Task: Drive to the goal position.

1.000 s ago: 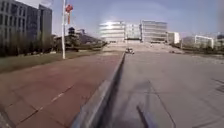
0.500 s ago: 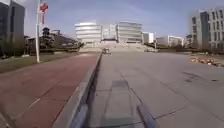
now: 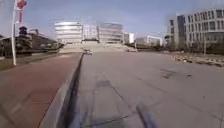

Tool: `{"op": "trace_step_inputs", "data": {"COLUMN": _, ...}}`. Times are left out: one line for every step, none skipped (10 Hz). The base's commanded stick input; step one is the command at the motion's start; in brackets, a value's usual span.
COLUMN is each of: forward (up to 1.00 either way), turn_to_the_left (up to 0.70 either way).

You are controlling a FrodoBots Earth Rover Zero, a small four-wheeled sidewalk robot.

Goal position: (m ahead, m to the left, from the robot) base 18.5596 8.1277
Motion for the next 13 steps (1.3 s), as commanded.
{"op": "trace_step_inputs", "data": {"forward": 0.45, "turn_to_the_left": 0.00}}
{"op": "trace_step_inputs", "data": {"forward": 0.45, "turn_to_the_left": 0.00}}
{"op": "trace_step_inputs", "data": {"forward": 0.45, "turn_to_the_left": 0.00}}
{"op": "trace_step_inputs", "data": {"forward": 0.45, "turn_to_the_left": 0.00}}
{"op": "trace_step_inputs", "data": {"forward": 0.45, "turn_to_the_left": 0.00}}
{"op": "trace_step_inputs", "data": {"forward": 0.45, "turn_to_the_left": 0.00}}
{"op": "trace_step_inputs", "data": {"forward": 0.45, "turn_to_the_left": 0.00}}
{"op": "trace_step_inputs", "data": {"forward": 0.45, "turn_to_the_left": 0.00}}
{"op": "trace_step_inputs", "data": {"forward": 0.45, "turn_to_the_left": 0.00}}
{"op": "trace_step_inputs", "data": {"forward": 0.45, "turn_to_the_left": 0.00}}
{"op": "trace_step_inputs", "data": {"forward": 0.45, "turn_to_the_left": 0.00}}
{"op": "trace_step_inputs", "data": {"forward": 0.45, "turn_to_the_left": 0.00}}
{"op": "trace_step_inputs", "data": {"forward": 0.45, "turn_to_the_left": 0.00}}
